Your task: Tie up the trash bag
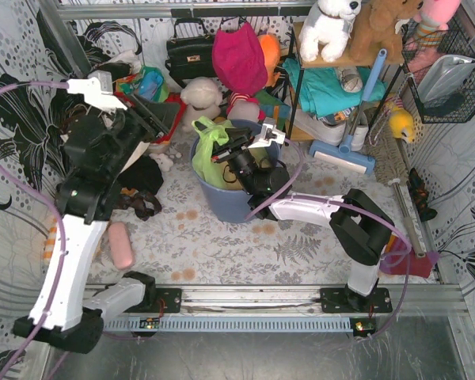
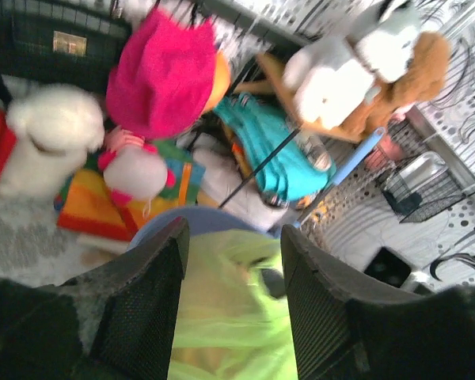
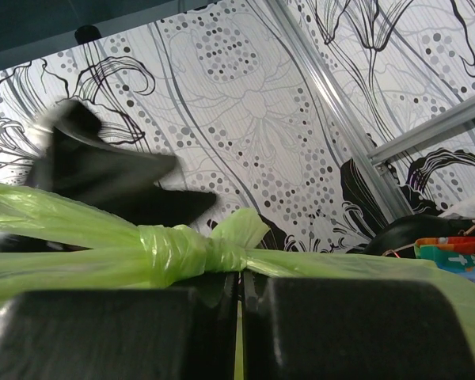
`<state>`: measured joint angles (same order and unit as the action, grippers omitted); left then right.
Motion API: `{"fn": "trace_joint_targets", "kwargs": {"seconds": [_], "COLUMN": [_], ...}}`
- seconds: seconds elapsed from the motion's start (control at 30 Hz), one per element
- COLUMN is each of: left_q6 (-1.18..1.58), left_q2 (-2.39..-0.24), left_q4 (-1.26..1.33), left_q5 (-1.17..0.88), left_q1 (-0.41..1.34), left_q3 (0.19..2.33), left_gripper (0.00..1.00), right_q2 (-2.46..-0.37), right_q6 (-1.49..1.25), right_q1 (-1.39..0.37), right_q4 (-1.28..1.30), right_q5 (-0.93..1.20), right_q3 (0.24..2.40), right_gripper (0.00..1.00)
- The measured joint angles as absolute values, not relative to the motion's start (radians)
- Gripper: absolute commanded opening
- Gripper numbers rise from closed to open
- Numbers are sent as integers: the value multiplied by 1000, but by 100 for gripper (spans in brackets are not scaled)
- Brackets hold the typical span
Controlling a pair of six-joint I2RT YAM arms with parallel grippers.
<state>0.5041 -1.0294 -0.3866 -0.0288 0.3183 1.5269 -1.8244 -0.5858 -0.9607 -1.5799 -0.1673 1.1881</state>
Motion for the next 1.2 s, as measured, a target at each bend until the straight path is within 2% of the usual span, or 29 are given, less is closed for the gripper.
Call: {"fn": "trace_joint_targets", "kwargs": {"seconds": [0.2, 0.37, 0.47, 0.6, 0.73, 1.2], "left_q6": [780, 1015, 1104, 1168, 1180, 1089], "left_q2": [-1048, -1056, -1056, -1053, -1052, -1058], "left_q4": [-122, 157, 295, 406, 425, 267], "left_q5": [-421, -630, -705, -763, -790, -790], "left_q1": [57, 24, 25, 24, 24, 30], "left_q3": [1216, 1099, 1090, 1090, 1090, 1088], "left_gripper": [57, 56, 52, 47, 46, 45], "right_q2": [-1824, -1824, -1824, -1824, -1824, -1824], "right_q6": [-586, -586, -586, -586, -586, -586], "right_q1": [-961, -961, -961, -961, -961, -961], "right_q4": [-1580, -1580, -1580, -1580, -1580, -1580], "right_q5": [-160, -156, -156, -156, -156, -156], "right_q3": [1188, 1188, 1188, 1188, 1188, 1188], "right_gripper": [0, 0, 0, 0, 0, 0]}}
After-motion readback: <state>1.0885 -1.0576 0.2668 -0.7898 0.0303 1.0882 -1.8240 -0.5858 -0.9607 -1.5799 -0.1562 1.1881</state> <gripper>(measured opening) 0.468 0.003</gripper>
